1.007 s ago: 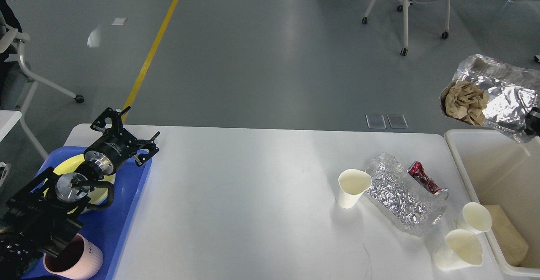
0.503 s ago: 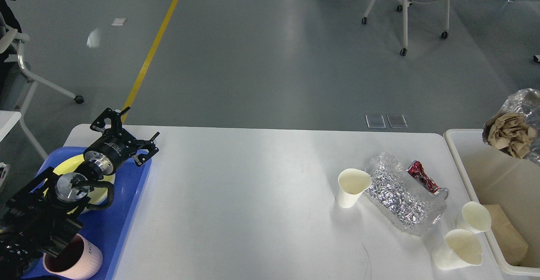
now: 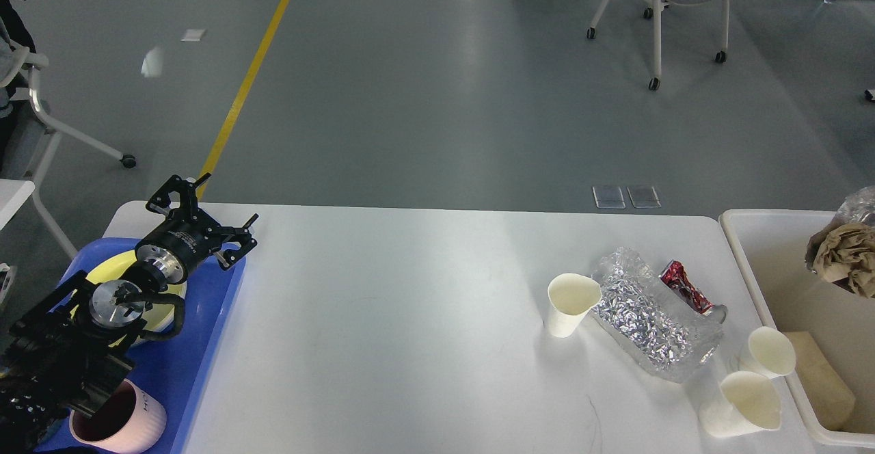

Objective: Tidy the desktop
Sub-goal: 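Lower the foil tray into the white bin and release it, then raise the right gripper out of the bin and swing back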

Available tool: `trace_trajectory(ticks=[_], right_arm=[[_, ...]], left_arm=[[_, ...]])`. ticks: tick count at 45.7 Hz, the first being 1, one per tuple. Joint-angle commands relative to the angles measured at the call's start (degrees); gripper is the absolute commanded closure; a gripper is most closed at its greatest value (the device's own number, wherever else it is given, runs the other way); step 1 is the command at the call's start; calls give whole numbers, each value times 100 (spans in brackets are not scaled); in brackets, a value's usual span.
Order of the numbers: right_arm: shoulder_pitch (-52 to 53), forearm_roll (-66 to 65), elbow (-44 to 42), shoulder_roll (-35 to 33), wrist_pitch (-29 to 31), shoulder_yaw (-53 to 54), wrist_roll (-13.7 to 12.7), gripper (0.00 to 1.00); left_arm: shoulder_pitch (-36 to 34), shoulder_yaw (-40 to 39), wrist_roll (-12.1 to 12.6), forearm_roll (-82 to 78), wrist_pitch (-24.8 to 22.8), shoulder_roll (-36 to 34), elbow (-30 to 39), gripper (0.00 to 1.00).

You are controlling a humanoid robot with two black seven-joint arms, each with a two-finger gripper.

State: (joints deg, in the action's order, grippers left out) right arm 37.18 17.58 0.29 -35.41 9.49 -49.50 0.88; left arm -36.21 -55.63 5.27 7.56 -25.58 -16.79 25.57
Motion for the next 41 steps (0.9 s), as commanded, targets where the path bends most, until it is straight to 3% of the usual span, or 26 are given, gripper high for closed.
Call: trace_trajectory(ticks=[1, 23, 41], right_arm=[[-26, 0, 6, 8, -9, 2, -1, 0], [167, -35, -11, -1, 18, -42, -1, 0], [1730, -219, 6, 535, 465, -148, -9, 0]], left_arm=[[0, 0, 0, 0, 0, 0, 0, 0], [0, 0, 0, 0, 0, 0, 0, 0], [0, 0, 0, 0, 0, 0, 0, 0]])
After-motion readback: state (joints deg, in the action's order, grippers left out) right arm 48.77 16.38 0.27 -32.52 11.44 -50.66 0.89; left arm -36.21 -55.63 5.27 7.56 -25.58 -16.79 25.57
